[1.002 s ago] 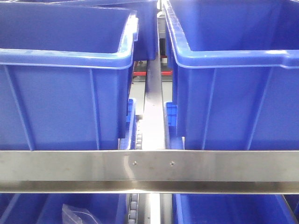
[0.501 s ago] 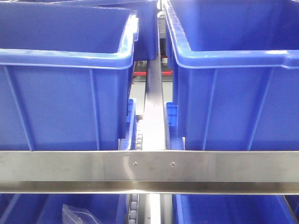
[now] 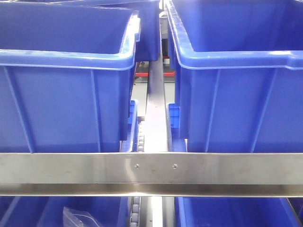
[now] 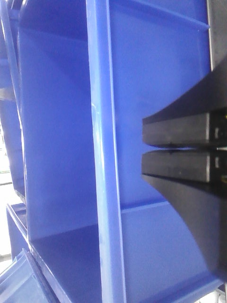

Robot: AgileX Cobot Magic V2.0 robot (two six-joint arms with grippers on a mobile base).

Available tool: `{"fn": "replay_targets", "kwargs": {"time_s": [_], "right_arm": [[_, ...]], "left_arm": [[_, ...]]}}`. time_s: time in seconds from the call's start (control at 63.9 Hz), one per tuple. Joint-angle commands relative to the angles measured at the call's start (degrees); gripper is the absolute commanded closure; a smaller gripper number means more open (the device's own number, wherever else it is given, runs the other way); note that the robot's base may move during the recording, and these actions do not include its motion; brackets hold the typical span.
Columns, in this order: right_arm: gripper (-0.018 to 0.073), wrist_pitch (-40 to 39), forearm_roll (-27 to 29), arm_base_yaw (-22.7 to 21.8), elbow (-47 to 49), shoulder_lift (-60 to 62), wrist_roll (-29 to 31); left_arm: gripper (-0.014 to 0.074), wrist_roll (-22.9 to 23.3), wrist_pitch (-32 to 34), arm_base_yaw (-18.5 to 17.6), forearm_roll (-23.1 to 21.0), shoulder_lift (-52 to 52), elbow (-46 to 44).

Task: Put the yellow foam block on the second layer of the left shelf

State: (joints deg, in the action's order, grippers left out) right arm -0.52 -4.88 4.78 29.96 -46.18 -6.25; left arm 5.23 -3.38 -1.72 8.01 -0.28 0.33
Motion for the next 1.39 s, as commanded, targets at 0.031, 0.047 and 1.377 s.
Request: {"fn": "replay_targets", "kwargs": {"time_s": [0.031, 0.047, 1.377], "right_arm": [[0.0092, -10.2, -0.1, 0.9, 2.9, -4.3, -0.1], [0.0092, -10.6, -0.1, 1.1, 2.9, -4.7, -0.1], [0.0380, -18.7, 3.8, 3.2, 2.4, -7.8, -0.5]], "left_arm": [[0.0460, 0.3, 4.7, -0.1, -0.3, -1.0, 1.3], [0.0460, 0.3, 4.7, -0.1, -0.3, -1.0, 1.3], [0.0460, 0.3, 4.7, -0.1, -0.3, -1.0, 1.3]]}}
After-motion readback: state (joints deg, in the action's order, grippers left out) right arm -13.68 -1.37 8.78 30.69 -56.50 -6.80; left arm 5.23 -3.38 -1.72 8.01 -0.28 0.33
